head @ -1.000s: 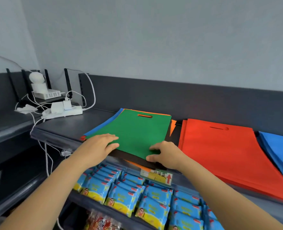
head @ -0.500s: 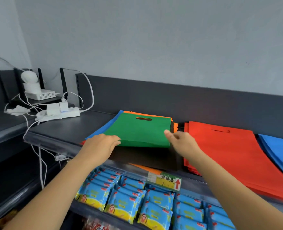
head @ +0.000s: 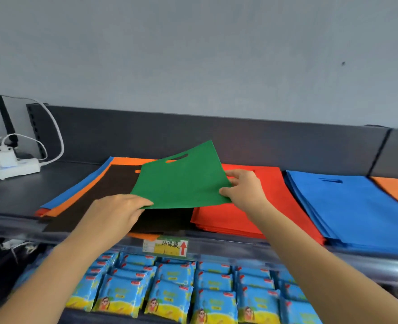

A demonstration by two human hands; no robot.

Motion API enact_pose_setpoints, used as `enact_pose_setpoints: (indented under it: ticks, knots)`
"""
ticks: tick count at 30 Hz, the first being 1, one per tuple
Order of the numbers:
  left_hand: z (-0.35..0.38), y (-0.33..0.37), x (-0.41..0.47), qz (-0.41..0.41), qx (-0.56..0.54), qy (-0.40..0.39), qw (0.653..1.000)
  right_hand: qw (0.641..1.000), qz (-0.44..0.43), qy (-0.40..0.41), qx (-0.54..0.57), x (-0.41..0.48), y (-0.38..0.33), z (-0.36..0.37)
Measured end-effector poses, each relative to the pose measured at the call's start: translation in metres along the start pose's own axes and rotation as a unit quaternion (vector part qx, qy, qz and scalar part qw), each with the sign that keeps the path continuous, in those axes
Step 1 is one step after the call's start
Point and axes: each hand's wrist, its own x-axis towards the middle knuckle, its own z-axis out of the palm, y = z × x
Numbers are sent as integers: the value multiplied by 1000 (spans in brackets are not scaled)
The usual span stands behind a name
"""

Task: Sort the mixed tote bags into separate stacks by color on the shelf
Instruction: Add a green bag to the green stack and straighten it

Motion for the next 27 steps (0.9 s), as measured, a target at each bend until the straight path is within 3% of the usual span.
enact_pose_setpoints:
  ticks: [7,16,27]
  knots:
    - [17,113,23,71,-40,13,997,995,-14,101,-12,-31,65,-116]
    - [38,333,56,198,-85,46,975,976,26,212,-47,-89,175,-310]
    - [68,554,97,263,-161,22,951,938,68,332,-70,-145,279,-492]
